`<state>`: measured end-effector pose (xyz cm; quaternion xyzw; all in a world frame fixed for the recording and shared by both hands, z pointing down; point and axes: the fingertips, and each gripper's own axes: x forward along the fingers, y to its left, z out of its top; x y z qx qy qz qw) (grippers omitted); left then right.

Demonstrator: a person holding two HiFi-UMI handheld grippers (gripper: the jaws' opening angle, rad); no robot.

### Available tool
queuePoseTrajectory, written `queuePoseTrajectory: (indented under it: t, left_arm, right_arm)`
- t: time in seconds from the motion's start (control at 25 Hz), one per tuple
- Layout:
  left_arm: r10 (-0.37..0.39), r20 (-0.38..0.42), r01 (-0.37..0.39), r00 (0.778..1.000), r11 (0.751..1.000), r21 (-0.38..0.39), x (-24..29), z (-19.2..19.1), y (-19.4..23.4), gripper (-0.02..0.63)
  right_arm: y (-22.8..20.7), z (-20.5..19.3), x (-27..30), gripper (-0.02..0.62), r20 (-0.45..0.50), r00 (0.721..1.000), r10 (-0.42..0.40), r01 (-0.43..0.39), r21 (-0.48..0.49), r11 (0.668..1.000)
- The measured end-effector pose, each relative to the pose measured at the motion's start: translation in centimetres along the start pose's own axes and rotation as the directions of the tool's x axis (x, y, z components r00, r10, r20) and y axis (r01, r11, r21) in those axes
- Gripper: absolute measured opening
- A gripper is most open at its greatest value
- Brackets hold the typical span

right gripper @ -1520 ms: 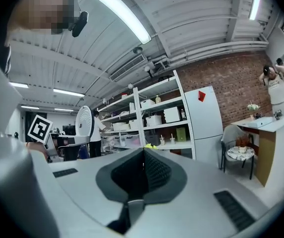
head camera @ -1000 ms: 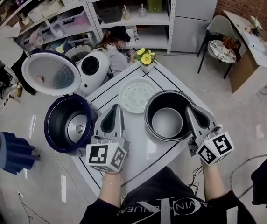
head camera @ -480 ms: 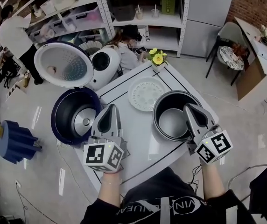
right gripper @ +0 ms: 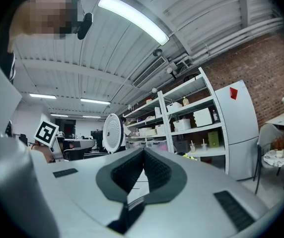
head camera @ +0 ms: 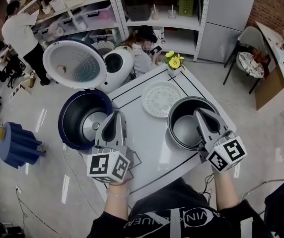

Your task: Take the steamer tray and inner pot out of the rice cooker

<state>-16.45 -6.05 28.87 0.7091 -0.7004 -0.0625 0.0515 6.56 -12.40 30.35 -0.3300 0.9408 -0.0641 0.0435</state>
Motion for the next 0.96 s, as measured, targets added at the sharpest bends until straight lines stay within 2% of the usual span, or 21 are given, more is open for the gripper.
queuePoseTrajectory:
  t: [0.52,0.96]
  left_arm:
    - [0.042,-0.005,-0.042,0.999,0.999,-0.005,-0.7,0.0,1.8,0.011]
    - [0.037,-0.012,-0.037,0.999,0.999,-0.009,-0.8,-0.2,1.9,0.011]
  right_arm:
    - [1.3,-0.4,1.9,-0.002,-0.014,0.999,0.044,-0.044,-0.011,0.999]
    - [1.5,-0.8,2.4,-0.002,-0.028,0.998,0.055,-0.056,-0.013,0.998]
